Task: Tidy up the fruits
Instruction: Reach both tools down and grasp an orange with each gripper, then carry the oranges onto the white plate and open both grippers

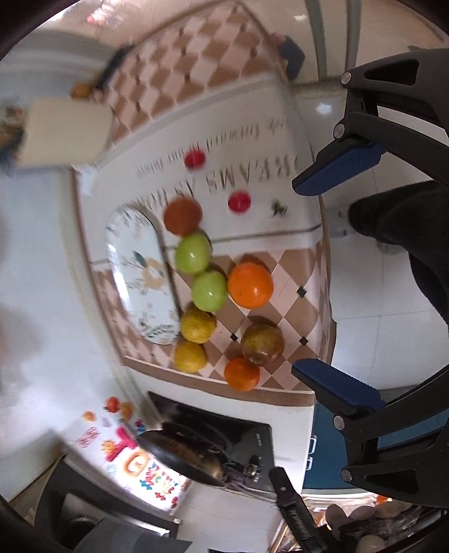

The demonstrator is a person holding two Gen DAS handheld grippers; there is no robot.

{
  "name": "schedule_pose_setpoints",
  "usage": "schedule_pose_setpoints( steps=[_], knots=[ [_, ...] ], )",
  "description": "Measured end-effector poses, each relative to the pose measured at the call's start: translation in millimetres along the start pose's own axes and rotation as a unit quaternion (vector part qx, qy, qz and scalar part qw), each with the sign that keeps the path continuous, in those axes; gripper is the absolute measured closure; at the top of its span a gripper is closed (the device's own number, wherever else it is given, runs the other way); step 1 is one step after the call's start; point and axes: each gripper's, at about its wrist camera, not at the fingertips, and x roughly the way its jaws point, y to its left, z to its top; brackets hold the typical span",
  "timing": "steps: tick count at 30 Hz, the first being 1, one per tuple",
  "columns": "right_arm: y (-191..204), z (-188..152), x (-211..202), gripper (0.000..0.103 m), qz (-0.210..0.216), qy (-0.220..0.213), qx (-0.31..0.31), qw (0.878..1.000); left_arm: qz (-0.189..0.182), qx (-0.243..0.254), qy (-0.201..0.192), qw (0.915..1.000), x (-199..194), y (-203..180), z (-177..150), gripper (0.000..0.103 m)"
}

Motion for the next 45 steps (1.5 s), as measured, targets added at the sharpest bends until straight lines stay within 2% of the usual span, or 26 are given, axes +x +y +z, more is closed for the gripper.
schedule_pose_setpoints(
  steps=[2, 6, 8, 12, 18, 21, 23, 24, 29, 34, 40, 45],
  knots=[
    [-1, 16, 37, 0.007, 0.008, 0.031, 0.002, 0.999, -0.008, -0.008, 0.038, 0.9992, 30, -7, 19, 0.014],
    [-6, 35, 97, 0.015, 0.020, 0.085, 0.008, 0.996, -0.049, -0.034, 0.113, 0.9919, 84, -20, 48, 0.014],
    [-7, 42, 117, 0.016, 0.015, 0.101, 0.008, 0.995, -0.051, -0.032, 0.141, 0.9882, 110, -29, 60, 0.014],
    [-7, 53, 147, 0.019, 0.023, 0.127, 0.012, 0.992, -0.058, -0.024, 0.180, 0.9818, 145, -43, 74, 0.014],
    [-2, 60, 171, 0.022, 0.033, 0.154, 0.012, 0.987, -0.052, 0.004, 0.216, 0.9751, 180, -61, 78, 0.014],
    [0, 60, 175, 0.023, 0.039, 0.164, 0.008, 0.986, -0.047, 0.014, 0.222, 0.9737, 191, -68, 77, 0.015],
    [3, 61, 180, 0.025, 0.038, 0.172, 0.003, 0.984, -0.043, 0.020, 0.223, 0.9736, 196, -71, 75, 0.039],
    [5, 61, 182, 0.028, 0.035, 0.176, -0.002, 0.984, -0.031, 0.025, 0.222, 0.9742, 198, -72, 74, 0.039],
    [15, 56, 191, 0.038, 0.053, 0.193, -0.015, 0.980, -0.021, 0.037, 0.203, 0.9783, 194, -78, 65, 0.040],
    [23, 56, 193, 0.039, 0.051, 0.198, -0.024, 0.979, -0.010, 0.052, 0.190, 0.9804, 186, -99, 63, 0.040],
    [3, 67, 172, 0.039, 0.085, 0.199, 0.002, 0.976, -0.027, 0.054, 0.164, 0.9846, 149, -109, 68, 0.040],
    [-11, 106, 126, 0.039, 0.146, 0.169, 0.036, 0.974, -0.078, 0.053, 0.130, 0.9870, 97, -129, 92, 0.040]
  ],
)
